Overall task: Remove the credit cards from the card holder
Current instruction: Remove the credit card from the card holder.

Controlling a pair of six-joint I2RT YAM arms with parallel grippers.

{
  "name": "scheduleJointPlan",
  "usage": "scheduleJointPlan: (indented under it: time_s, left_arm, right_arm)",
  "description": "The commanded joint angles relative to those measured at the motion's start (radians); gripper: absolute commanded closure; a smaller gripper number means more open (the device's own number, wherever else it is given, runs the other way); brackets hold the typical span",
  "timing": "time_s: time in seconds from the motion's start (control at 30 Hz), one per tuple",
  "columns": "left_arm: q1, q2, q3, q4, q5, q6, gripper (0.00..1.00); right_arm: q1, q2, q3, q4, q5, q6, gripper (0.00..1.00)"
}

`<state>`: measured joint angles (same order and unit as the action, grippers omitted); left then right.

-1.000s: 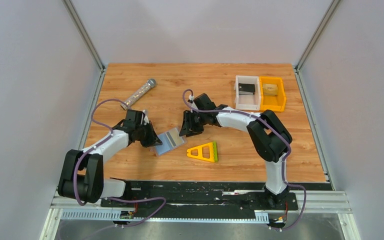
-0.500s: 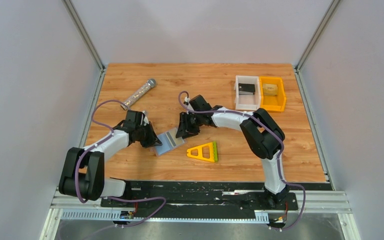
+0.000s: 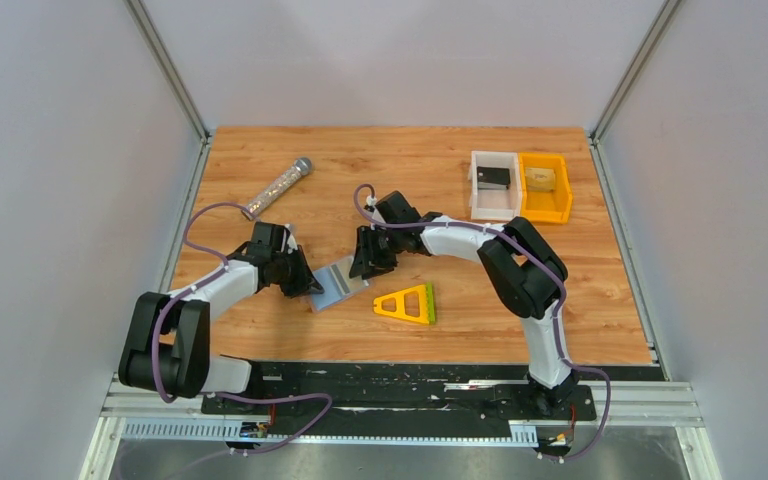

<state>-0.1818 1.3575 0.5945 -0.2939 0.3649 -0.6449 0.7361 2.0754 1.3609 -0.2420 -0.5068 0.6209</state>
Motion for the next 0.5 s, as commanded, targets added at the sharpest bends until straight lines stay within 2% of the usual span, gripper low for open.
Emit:
scheduleJointPlan:
  time_s: [0.0, 0.47]
  left_arm:
    - [0.005, 0.01, -0.003, 0.028, 0.007, 0.011, 1.0]
    - [0.005, 0.018, -0.006, 0.038, 0.017, 0.009, 1.0]
  right_arm:
    - [0.009, 0.012, 0.039, 0.036, -0.026, 0.015, 0.6]
    - [0.013, 0.017, 0.043, 0.068, -0.078, 0.055, 0.6]
